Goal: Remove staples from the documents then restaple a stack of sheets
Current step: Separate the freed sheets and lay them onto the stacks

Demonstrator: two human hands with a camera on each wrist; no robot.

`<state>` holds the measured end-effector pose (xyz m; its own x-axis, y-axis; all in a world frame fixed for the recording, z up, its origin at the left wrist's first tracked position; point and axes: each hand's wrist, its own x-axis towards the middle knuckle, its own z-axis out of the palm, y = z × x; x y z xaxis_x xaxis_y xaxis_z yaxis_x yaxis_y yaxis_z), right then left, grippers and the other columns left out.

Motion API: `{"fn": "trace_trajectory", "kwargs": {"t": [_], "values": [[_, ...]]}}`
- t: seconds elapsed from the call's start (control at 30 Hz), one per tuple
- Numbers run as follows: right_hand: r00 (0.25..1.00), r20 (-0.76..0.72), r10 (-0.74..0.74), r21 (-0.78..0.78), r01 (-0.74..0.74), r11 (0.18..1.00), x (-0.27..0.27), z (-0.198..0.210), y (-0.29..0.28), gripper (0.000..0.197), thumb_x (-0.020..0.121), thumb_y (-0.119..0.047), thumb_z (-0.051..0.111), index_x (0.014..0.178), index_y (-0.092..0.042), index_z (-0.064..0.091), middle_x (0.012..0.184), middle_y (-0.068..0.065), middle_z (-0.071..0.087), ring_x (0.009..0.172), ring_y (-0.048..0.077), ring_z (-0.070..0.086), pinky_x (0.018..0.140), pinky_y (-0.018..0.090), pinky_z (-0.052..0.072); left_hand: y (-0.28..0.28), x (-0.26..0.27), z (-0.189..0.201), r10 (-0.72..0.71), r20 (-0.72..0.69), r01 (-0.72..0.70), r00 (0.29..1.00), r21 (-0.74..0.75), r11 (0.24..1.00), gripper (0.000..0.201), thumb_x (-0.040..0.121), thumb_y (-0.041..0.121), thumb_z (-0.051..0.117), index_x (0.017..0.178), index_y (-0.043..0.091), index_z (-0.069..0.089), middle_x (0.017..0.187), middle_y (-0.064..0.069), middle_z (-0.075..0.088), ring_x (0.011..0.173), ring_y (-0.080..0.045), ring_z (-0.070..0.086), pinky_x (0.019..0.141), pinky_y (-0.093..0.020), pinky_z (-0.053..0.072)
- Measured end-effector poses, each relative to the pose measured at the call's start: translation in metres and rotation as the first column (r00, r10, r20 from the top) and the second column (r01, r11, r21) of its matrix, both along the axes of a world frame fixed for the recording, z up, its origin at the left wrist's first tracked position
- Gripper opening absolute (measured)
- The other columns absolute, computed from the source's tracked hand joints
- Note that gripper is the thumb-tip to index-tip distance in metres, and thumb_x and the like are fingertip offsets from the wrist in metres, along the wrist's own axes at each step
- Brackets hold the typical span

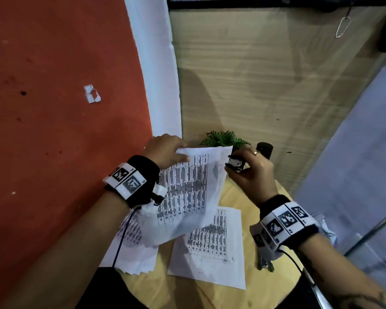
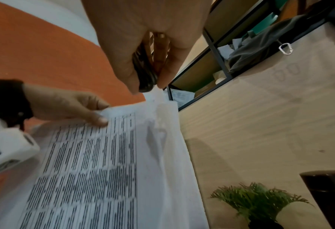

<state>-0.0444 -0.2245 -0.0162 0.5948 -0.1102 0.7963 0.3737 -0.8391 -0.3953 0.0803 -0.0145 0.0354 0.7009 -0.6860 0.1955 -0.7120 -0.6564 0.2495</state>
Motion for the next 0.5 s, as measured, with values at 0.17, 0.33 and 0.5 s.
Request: {"fn": "trace_trajectory", "kwargs": {"t": [0.17,0.33,0.5], "values": [[0.966,-0.259,0.019,0.024,-0.013,1.000,0.003,-0.021,0.002,0.022,0.070,-0.016,0.079,0.086,-0.005,0.068,0.082,0.009,0.065,0.072,0.027,0.063,0.063,0.029,0.048,-0.004,-0.004,0.002,0.014,0.028,-0.015,1.000,0.009,1.000,0.035,0.080,0.045,0.068,0.076,0.011,0.061,0.059,0.004,0.048,0.074,-0.027,0.058,0.068,-0.033,0.039],[0.944,-0.329,0.035,0.087,-0.007,0.996,0.004,-0.021,-0.002,0.038,0.064,-0.020,0.085,0.096,-0.006,0.069,0.091,0.010,0.067,0.080,0.022,0.062,0.072,0.024,0.046,-0.003,-0.002,0.004,-0.008,0.009,0.008,1.000,-0.006,1.000,0.033,0.079,0.045,0.070,0.069,0.017,0.057,0.055,0.007,0.043,0.070,-0.029,0.056,0.065,-0.034,0.039],[0.882,-0.359,0.306,0.504,-0.093,0.859,0.005,-0.007,-0.001,0.032,0.062,-0.005,0.084,0.089,-0.012,0.068,0.102,-0.008,0.055,0.082,0.005,0.059,0.076,0.017,0.049,-0.002,0.000,0.002,-0.049,-0.088,0.043,0.995,-0.069,0.997,0.033,0.069,0.059,0.060,0.066,0.026,0.057,0.063,0.004,0.055,0.073,-0.028,0.060,0.071,-0.038,0.048]]}}
